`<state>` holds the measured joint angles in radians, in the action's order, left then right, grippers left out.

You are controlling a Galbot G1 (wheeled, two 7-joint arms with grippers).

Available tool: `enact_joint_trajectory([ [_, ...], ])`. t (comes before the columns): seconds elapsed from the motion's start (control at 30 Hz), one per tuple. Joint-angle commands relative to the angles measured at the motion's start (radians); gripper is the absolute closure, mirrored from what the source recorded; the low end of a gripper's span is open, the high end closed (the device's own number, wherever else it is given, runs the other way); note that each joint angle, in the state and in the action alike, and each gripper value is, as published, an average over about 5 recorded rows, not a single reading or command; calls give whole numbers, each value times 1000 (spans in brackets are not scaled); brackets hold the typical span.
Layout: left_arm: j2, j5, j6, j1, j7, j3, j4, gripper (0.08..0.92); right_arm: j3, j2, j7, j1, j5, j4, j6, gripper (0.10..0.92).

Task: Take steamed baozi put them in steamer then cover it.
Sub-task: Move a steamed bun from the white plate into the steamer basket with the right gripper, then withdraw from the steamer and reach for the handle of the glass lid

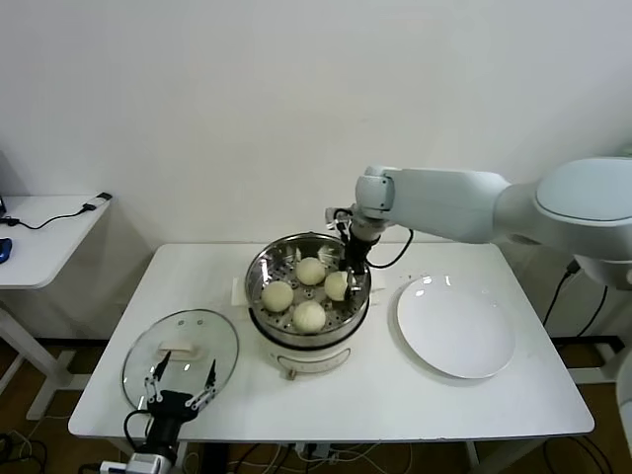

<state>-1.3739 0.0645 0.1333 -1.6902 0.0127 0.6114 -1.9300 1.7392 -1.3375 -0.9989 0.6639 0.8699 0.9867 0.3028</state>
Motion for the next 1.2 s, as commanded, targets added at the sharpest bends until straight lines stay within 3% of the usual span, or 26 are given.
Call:
enact_joint_trajectory([
  [0.03,3,-5,-1,6,0,0,7,177,14,-21,18,-42,-14,-22,0,342],
  [0.3,8,-4,-1,7,0,0,5,177,-12,0,9,-8,5,-7,-3,210],
  [0.7,11,-2,-2,11,2,-1,8,177,-75,114,-15,117,49,61,-71,203],
  [0.97,5,14,-2,24,2,5,13,177,-116,401,341,140,176,291,-314,203],
  [1.2,-4,38,-3,42,-8,12,15,177,-363,634,653,-108,172,442,-468,203],
])
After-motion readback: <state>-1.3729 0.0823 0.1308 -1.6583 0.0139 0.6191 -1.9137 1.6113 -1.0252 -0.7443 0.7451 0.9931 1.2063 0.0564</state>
